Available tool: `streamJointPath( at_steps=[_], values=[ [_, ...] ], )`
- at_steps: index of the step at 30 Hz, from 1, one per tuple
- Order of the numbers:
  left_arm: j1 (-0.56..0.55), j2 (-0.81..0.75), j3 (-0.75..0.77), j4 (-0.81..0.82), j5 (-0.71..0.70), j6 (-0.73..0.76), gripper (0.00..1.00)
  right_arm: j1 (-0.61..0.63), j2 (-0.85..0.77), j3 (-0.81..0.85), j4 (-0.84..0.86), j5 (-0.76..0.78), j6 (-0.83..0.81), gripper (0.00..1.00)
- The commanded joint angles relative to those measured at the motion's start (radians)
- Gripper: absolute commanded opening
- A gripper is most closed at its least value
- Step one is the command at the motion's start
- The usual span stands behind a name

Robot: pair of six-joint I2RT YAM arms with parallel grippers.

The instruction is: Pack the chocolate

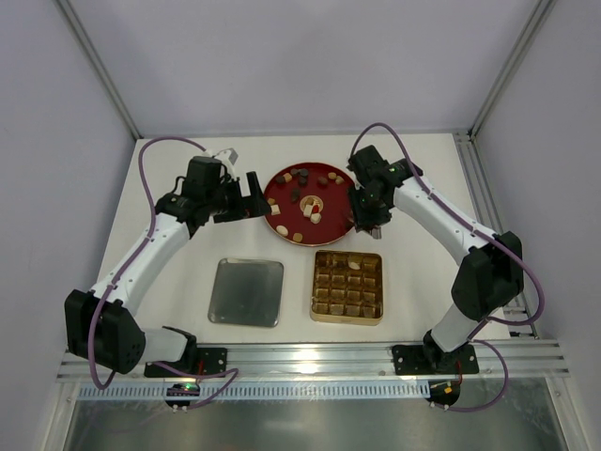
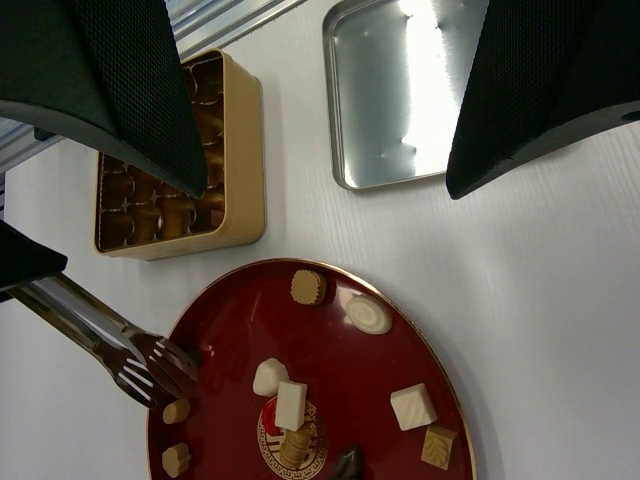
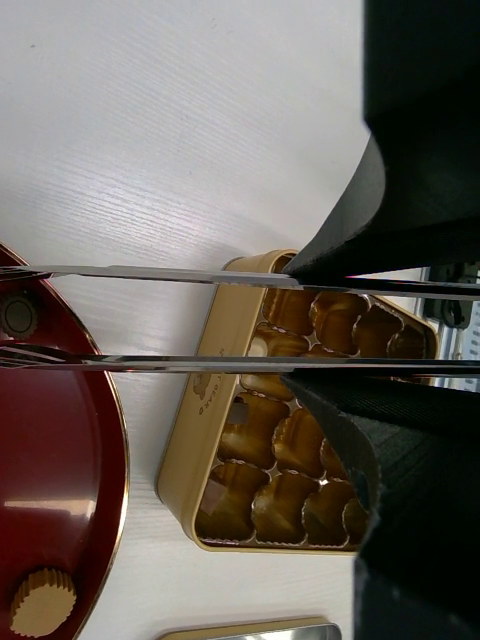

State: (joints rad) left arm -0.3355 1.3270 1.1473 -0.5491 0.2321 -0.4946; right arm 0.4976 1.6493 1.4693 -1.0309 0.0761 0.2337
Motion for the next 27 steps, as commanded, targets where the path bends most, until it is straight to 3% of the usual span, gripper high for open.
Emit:
streamJointPath(
  at_steps=[1, 27],
  values=[
    [0.007, 0.003, 0.003, 0.041, 0.018, -0.006, 1.0, 0.01, -0.006, 0.013, -0.015, -0.007, -0.027, 0.43],
    [0.015, 0.003, 0.003, 0.043, 0.019, -0.006, 1.0, 0.051, 0.081, 0.115, -0.038, -0.032, -0.028, 0.42]
  ],
)
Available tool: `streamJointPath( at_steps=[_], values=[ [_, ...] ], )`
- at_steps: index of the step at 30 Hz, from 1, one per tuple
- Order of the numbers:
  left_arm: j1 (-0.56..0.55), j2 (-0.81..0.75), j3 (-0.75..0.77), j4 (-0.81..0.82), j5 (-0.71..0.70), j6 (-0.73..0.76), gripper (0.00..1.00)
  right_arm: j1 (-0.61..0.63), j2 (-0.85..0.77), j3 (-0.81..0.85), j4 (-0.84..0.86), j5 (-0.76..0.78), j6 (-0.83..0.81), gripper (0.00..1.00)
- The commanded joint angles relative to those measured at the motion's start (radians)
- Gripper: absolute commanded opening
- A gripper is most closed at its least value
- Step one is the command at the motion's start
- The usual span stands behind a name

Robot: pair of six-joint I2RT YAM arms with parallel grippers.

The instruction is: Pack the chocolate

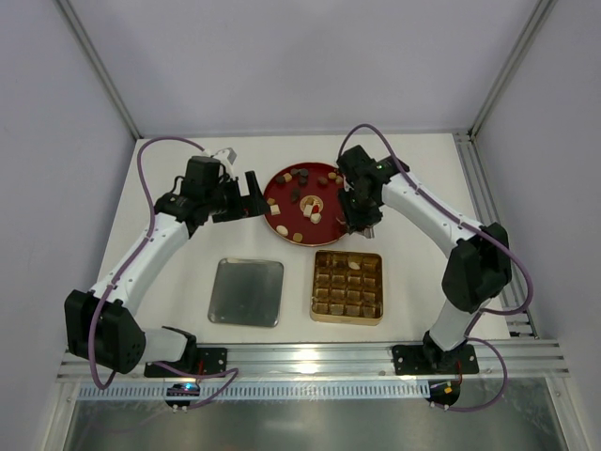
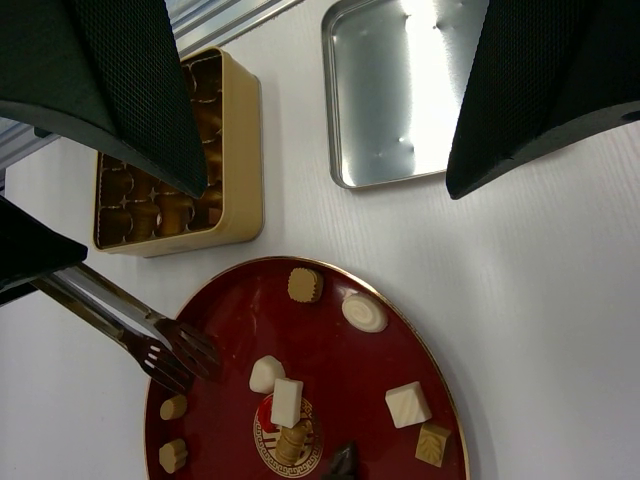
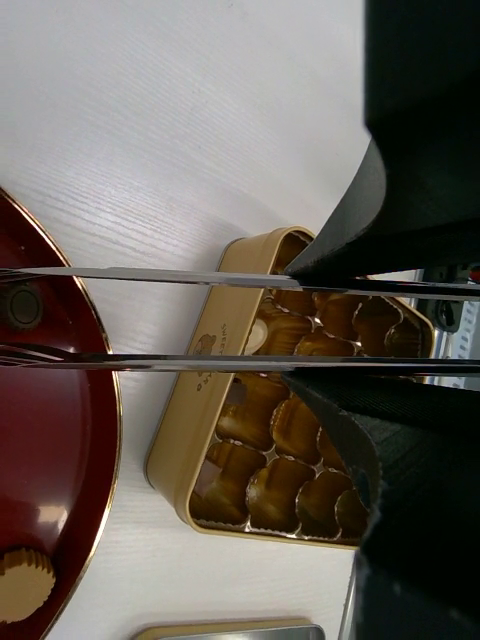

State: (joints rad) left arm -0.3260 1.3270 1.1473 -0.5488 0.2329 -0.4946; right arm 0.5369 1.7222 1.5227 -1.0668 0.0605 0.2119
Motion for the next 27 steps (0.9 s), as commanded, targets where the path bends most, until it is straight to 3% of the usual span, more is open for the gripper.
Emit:
streamJointPath(
  at_steps=[1, 14, 27],
  values=[
    [0.005, 0.003, 0.003, 0.043, 0.02, -0.007, 1.0, 0.015, 0.011, 0.066, -0.001, -0.017, -0.006, 0.42],
    [0.008, 0.001, 0.003, 0.039, 0.022, -0.005, 1.0, 0.02, 0.03, 0.114, -0.051, 0.056, -0.008, 0.43],
    [0.011, 0.009, 0.005, 0.041, 0.028, -0.005, 1.0, 0.02, 0.011, 0.096, -0.082, 0.019, -0.003, 0.43]
  ],
)
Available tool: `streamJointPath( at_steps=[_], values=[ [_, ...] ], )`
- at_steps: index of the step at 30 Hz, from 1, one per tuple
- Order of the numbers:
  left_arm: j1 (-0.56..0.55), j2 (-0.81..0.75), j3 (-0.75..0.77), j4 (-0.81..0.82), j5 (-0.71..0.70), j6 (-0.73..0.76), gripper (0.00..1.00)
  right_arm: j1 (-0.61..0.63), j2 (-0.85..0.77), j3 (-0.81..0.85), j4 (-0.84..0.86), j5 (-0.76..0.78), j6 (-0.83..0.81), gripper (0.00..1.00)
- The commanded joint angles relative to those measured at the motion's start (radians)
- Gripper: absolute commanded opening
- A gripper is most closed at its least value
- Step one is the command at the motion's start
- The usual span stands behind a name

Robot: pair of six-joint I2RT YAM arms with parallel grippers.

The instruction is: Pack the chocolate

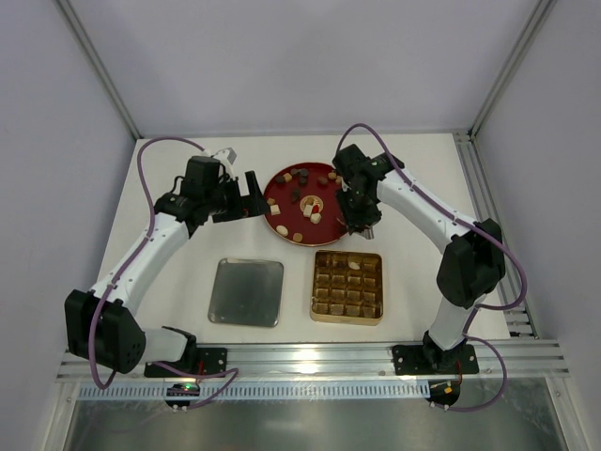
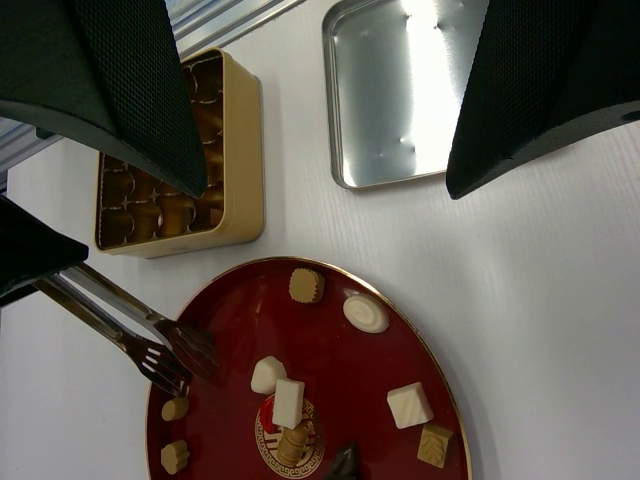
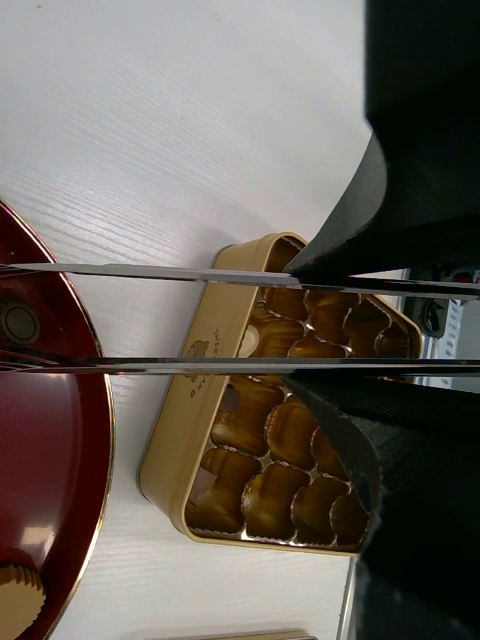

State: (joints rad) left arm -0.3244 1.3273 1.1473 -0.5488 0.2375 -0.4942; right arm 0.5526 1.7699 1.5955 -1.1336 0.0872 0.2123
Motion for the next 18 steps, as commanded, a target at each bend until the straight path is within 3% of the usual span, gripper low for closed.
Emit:
streamJointPath(
  at_steps=[1, 18],
  values=[
    [0.01, 0.009, 0.005, 0.041, 0.025, -0.007, 1.0, 0.004, -0.038, 0.021, -0.012, -0.013, -0.004, 0.43],
    [0.013, 0.016, 0.005, 0.043, 0.029, -0.01, 1.0, 0.004, -0.024, 0.024, -0.026, -0.046, -0.01, 0.43]
  ],
)
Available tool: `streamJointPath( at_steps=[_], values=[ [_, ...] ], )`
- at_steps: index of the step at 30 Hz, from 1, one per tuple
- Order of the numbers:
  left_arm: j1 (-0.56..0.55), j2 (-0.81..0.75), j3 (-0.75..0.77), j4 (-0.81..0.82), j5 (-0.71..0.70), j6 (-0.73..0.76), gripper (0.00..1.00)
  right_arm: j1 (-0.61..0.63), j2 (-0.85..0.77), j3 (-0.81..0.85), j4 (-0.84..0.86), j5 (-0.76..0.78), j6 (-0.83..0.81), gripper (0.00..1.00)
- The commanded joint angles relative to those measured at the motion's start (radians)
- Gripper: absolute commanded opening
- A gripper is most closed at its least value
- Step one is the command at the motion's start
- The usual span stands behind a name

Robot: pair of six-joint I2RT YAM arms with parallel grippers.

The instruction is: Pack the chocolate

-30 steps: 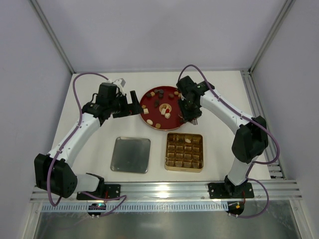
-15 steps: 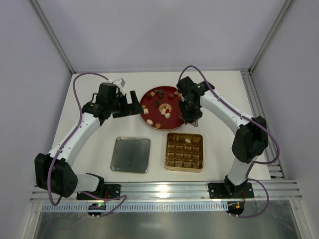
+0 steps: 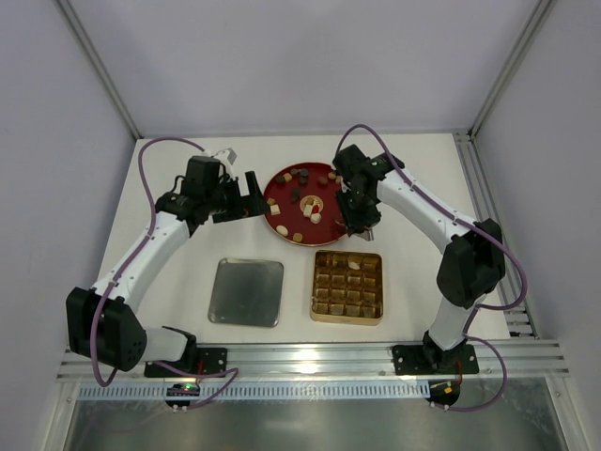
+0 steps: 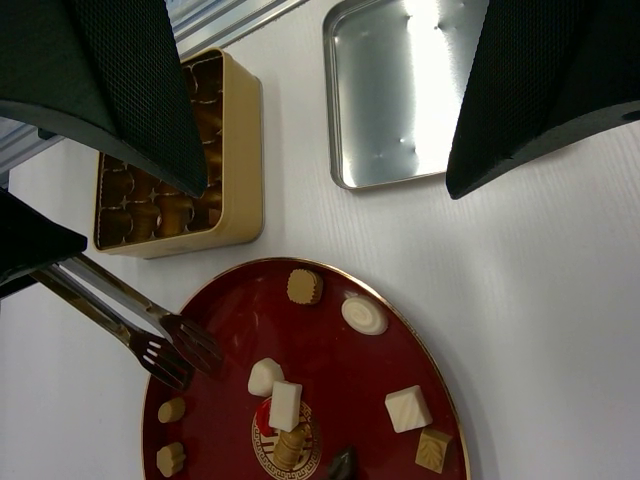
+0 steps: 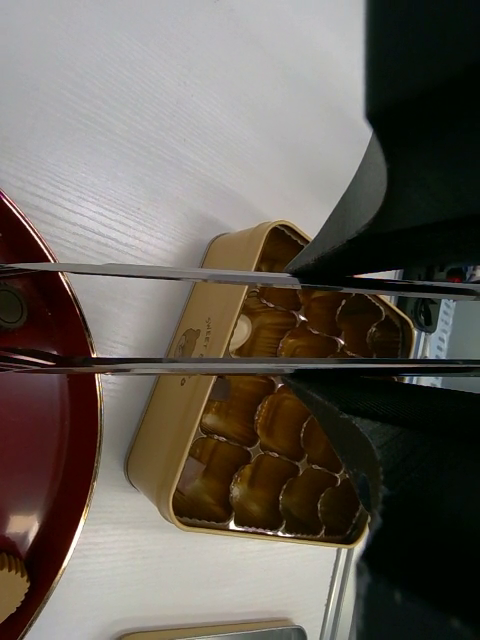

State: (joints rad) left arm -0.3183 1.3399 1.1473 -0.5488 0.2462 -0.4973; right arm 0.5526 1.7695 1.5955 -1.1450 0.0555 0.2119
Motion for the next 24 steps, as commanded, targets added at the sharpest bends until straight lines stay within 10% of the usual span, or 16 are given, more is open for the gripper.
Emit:
streamJointPath(
  at_steps=[1, 24],
  values=[
    [0.007, 0.002, 0.006, 0.043, 0.019, -0.006, 1.0, 0.004, -0.024, 0.027, -0.016, -0.014, -0.009, 0.43],
    [0.01, 0.004, 0.005, 0.043, 0.018, -0.004, 1.0, 0.004, 0.036, 0.101, -0.024, -0.019, -0.023, 0.33]
  ],
)
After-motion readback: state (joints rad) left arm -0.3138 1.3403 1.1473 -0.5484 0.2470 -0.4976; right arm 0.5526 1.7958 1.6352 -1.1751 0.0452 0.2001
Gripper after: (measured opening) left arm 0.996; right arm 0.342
